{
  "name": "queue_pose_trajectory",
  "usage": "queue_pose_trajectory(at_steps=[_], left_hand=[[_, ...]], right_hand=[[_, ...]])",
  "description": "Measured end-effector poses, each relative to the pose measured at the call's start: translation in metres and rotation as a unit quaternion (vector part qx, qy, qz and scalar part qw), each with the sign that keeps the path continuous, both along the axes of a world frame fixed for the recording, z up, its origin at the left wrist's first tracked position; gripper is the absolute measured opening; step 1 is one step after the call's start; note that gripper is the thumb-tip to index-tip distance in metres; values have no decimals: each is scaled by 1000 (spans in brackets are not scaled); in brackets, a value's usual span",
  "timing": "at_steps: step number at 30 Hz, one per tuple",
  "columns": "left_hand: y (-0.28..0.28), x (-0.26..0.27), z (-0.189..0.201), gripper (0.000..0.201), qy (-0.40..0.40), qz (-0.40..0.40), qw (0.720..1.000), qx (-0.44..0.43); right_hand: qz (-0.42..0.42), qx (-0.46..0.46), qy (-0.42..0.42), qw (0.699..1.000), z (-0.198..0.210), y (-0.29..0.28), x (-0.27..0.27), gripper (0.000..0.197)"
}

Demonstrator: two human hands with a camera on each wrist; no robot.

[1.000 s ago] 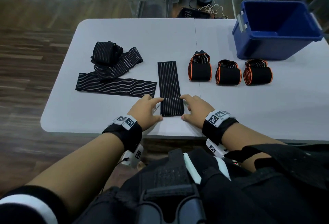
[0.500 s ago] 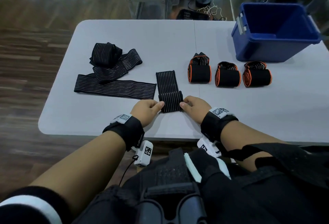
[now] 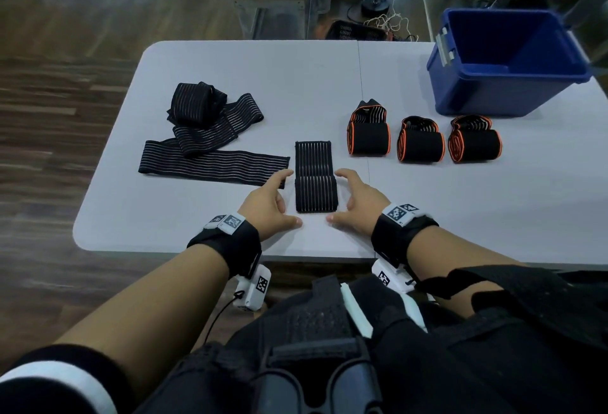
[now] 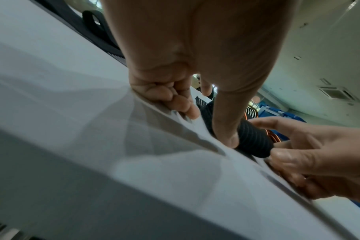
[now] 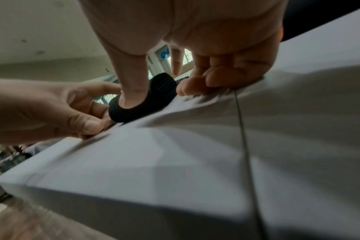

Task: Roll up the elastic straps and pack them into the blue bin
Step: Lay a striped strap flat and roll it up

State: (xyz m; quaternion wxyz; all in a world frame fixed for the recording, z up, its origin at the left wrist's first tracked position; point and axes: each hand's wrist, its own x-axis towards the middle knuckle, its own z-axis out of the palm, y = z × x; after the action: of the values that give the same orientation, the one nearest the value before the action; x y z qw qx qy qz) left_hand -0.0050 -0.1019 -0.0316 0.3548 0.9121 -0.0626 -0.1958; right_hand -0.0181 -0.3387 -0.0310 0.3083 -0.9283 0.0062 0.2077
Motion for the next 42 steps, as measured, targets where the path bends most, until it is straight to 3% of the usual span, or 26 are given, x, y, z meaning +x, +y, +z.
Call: queue_pose_trajectory(at_steps=[9,18,23,31,34,37,42], left_hand=[[-8,7,-1,79,2,-18,999,31],[-12,4,1,48,20,13,1000,-5],[-15,3,-1,27,34,49,998,2],[-15,9,-1,26,18,83,996,6],[-17,12,-3,32,-2,127,991,-34],[-20,16,-3,34,-17,138,988,-74],[-29,20,1,36,15,136,980,-146]], right_hand=[[17,-27,-1,999,-7,-1,5,73],[-43,74,5,996,-4,-3,3,44],[-52,51,12,997,0,-1,7,50],[-106,105,26,988,-1,-6,10,47],[-148,98,39,983,-2,-7,12,51],[-135,85,15,987,4,-4,12,48],[-151,163,14,975,3,2,14,46]])
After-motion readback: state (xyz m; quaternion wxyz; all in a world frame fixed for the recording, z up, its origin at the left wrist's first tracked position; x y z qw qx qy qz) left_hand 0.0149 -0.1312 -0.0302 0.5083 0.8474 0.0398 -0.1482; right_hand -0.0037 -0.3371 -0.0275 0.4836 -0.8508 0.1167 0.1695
